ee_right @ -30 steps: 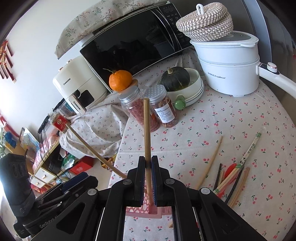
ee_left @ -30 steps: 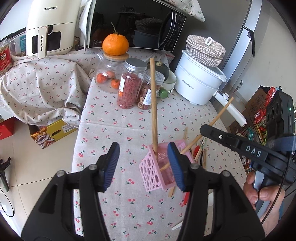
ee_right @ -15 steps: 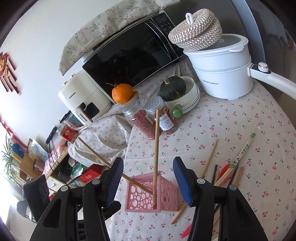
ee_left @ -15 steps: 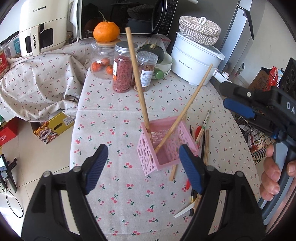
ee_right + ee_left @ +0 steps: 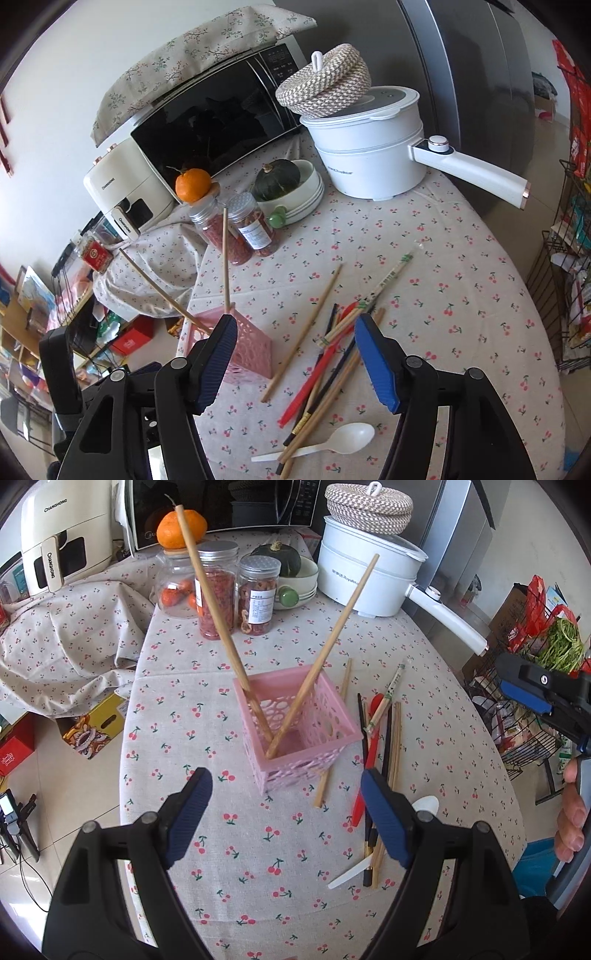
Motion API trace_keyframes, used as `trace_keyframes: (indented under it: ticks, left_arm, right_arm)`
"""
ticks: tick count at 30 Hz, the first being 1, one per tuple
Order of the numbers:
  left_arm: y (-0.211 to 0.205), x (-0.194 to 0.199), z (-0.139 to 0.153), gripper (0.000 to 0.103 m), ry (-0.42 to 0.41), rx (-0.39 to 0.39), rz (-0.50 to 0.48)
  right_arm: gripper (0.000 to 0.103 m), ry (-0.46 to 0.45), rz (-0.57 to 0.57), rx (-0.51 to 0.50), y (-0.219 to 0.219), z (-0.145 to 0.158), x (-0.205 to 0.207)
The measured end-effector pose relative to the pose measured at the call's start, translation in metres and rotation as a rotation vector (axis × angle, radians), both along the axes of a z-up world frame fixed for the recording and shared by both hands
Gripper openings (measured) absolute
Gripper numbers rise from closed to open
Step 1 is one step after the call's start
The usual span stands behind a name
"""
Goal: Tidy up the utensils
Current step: 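Grasp another wooden chopstick from the table with the right tool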
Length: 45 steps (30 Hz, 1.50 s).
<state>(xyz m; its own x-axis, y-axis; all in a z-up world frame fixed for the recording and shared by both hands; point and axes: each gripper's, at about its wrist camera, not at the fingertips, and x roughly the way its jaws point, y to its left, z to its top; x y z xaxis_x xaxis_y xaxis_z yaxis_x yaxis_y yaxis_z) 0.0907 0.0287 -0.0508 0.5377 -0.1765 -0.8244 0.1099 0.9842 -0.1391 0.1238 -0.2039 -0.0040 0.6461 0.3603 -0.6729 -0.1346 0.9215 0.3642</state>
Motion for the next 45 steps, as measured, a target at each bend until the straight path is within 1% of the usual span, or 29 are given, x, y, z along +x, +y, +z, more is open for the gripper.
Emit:
trace_keyframes:
  ticks: [7,14,19,25,27,29,31,35,36,38,39,42,45]
  left_arm:
    - [-0.020,-0.004,-0.005,0.083,0.017,0.000,-0.035]
    - [-0.040,-0.005,-0.016,0.083,0.051,-0.009,-0.096]
    - [-0.053,-0.007,-0.022,0.083,0.063,-0.015,-0.132]
    - [-0.061,-0.006,-0.032,0.083,0.105,-0.015,-0.185]
    - [-0.062,-0.005,-0.036,0.085,0.119,-0.006,-0.196]
    - [-0.062,-0.005,-0.038,0.094,0.122,0.008,-0.199]
    - [-0.063,-0.005,-0.037,0.098,0.110,0.019,-0.202]
    - [-0.061,-0.005,-0.035,0.102,0.084,0.029,-0.205]
    - [-0.060,-0.005,-0.035,0.102,0.080,0.027,-0.205]
    - [-0.057,-0.004,-0.035,0.102,0.075,0.024,-0.200]
    - [-0.056,-0.004,-0.035,0.102,0.072,0.023,-0.197]
    - [-0.052,-0.004,-0.036,0.102,0.066,0.038,-0.177]
    - [-0.049,-0.003,-0.036,0.103,0.070,0.029,-0.168]
  right_arm:
    - [0.070,0.066,-0.073,-0.124,-0.030,-0.012,-0.006]
    - [0.072,0.131,-0.086,-0.171,-0.047,-0.030,-0.005]
    - [0.072,0.174,-0.085,-0.187,-0.045,-0.044,0.003]
    - [0.072,0.231,-0.062,-0.209,-0.037,-0.061,0.016]
    - [0.072,0.252,-0.051,-0.208,-0.034,-0.068,0.021]
    - [0.072,0.275,-0.044,-0.205,-0.032,-0.075,0.026]
    - [0.072,0.302,-0.040,-0.203,-0.030,-0.083,0.031]
    - [0.072,0.368,-0.036,-0.192,-0.027,-0.104,0.043]
    - [0.070,0.385,-0.037,-0.184,-0.026,-0.110,0.046]
    - [0.063,0.407,-0.032,-0.158,-0.024,-0.118,0.052]
    - [0.056,0.415,-0.028,-0.147,-0.022,-0.121,0.055]
    - [0.045,0.429,-0.012,-0.118,-0.015,-0.129,0.064]
    - [0.038,0.449,-0.018,-0.102,-0.010,-0.137,0.071]
